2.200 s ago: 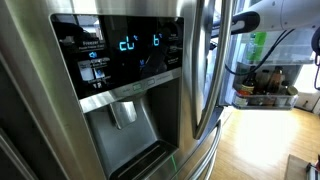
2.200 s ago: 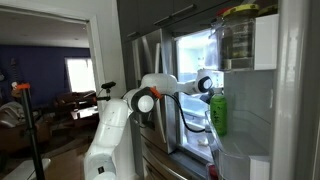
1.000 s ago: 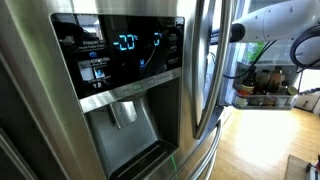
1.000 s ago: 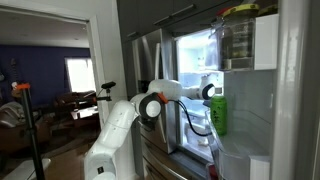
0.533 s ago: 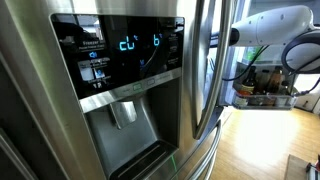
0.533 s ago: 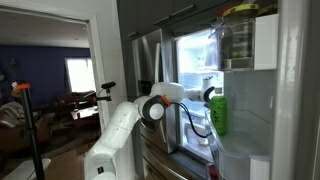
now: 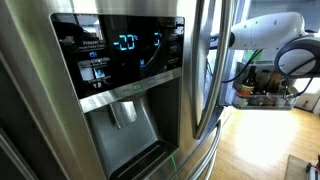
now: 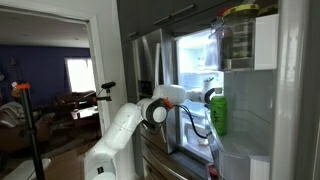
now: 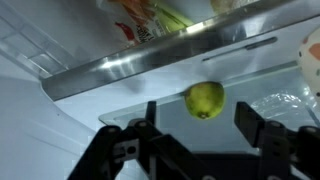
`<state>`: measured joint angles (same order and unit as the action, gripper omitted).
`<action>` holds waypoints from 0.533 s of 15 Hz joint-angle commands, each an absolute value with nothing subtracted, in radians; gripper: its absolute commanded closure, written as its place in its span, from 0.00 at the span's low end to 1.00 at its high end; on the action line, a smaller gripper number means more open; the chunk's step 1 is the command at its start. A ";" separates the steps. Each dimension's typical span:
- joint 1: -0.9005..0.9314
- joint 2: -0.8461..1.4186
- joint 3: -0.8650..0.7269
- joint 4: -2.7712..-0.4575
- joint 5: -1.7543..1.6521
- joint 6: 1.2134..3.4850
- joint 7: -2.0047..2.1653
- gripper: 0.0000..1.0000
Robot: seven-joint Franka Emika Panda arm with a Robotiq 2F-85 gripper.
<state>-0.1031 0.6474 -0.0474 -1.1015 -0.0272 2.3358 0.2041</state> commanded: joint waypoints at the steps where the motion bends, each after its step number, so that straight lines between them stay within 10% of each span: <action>1: -0.124 0.693 -0.020 -1.047 0.005 2.339 0.166 0.00; 2: -0.124 0.699 -0.021 -1.040 0.003 2.336 0.165 0.00; 3: -0.126 0.703 -0.020 -1.033 0.005 2.330 0.165 0.25; 8: -0.133 0.720 -0.021 -1.011 0.002 2.323 0.165 0.53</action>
